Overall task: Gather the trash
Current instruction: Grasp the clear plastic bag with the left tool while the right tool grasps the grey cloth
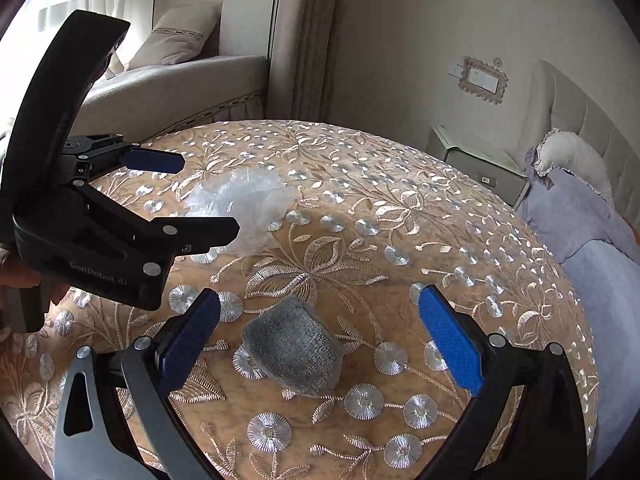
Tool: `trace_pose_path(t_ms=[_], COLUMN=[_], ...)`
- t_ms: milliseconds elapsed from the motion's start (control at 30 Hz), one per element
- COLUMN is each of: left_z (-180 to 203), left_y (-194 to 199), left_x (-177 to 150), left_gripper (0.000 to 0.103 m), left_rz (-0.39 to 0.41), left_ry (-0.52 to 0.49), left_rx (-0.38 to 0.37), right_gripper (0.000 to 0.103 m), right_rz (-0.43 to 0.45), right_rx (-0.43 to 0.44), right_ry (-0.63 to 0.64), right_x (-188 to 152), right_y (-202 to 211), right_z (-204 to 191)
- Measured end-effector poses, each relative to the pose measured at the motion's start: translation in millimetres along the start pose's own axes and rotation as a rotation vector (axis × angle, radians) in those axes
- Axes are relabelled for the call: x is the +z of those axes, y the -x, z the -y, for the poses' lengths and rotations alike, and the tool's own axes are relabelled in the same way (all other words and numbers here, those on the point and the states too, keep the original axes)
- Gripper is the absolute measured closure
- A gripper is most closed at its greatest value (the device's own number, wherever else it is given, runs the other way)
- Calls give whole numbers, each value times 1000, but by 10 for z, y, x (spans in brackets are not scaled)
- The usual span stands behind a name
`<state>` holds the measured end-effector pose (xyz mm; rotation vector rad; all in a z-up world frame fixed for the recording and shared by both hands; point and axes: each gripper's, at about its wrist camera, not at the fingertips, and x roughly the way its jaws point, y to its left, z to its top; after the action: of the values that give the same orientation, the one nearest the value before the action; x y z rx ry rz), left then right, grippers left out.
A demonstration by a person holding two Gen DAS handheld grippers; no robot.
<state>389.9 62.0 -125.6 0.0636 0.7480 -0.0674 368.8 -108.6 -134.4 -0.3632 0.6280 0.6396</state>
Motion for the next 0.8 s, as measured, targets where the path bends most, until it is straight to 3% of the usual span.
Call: trace_pose_path(t_ms=[33, 67, 167, 367, 433, 500, 567, 633, 667, 700, 800], left_z=[2, 7, 36, 70, 76, 89, 104, 134, 144, 149, 153], left_y=[-50, -116, -280, -100, 49, 223, 374, 476, 509, 552, 747], left_x=[22, 34, 14, -22, -48, -74, -112, -152, -171, -196, -270], left_gripper=[22, 47, 69, 74, 74, 74, 74, 74, 74, 74, 74], left_rz=[-11, -34, -99, -68, -44, -12, 15, 34, 33, 32, 49], left_ry=[-2, -5, 3, 9, 9, 10, 15, 4, 3, 9, 52], left_rx=[-3, -16, -31, -39, -29, -8, -2, 3, 17, 15, -18], right_gripper=[4, 4, 4, 4, 9, 25, 25, 46, 68, 76, 78], right_rz=[-6, -11, -24, -46, -55, -69, -105, -148, -163, -161, -133], right_rx=[-4, -5, 0, 11, 8, 16, 25, 29, 58, 59, 33], right_ry=[1, 4, 0, -7, 1, 3, -7, -1, -12, -31, 8], right_x=[-9, -19, -44, -48, -49, -52, -52, -77, -96, -104, -134], right_y=[-18, -28, -56, -109, -126, -148, -192, -247, -252, -221, -31], right_z=[8, 16, 39, 54, 41, 19, -5, -47, -51, -52, -139])
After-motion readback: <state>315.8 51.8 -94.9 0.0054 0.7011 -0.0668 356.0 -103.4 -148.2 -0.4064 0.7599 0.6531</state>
